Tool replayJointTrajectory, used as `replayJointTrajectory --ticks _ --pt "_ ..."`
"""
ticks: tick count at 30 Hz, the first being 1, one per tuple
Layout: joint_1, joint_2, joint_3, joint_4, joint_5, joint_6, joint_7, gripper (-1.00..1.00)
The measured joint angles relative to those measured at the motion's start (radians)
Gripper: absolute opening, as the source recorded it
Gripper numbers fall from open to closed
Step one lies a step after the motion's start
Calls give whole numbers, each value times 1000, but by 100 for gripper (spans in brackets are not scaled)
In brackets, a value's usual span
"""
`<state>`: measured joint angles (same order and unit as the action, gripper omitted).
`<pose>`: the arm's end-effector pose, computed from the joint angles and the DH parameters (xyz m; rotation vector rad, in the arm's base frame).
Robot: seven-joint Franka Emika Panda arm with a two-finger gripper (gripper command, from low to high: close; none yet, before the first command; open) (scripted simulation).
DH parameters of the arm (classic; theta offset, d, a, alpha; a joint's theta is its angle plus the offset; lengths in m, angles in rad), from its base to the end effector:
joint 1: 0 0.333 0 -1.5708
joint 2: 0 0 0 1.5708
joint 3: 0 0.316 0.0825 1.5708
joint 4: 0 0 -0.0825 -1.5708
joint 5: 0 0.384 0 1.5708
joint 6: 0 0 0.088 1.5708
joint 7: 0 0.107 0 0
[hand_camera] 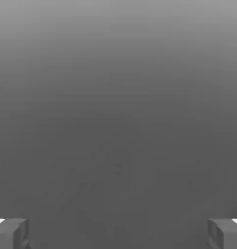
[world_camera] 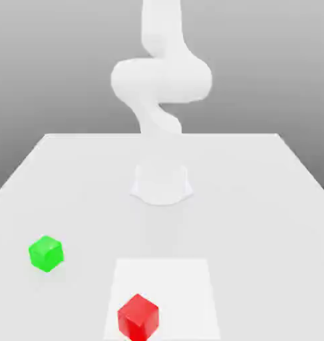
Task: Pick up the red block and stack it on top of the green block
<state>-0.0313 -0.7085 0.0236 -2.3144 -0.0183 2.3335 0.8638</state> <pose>0.3806 -0.0002 0.6741 -2.4623 1.1348 -0.9588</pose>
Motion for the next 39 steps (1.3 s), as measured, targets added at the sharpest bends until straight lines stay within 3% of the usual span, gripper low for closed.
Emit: replayJointTrajectory --ticks 16,25,30,31,39 --pt "-146 588 86 -92 -101 212 399 0" --pt "-163 904 81 -143 -47 338 538 0" --pt "-147 1084 57 -123 -72 478 573 0" --pt "-143 1102 53 -121 -76 493 576 -100" --pt "-149 1072 60 -125 -69 470 572 -100"
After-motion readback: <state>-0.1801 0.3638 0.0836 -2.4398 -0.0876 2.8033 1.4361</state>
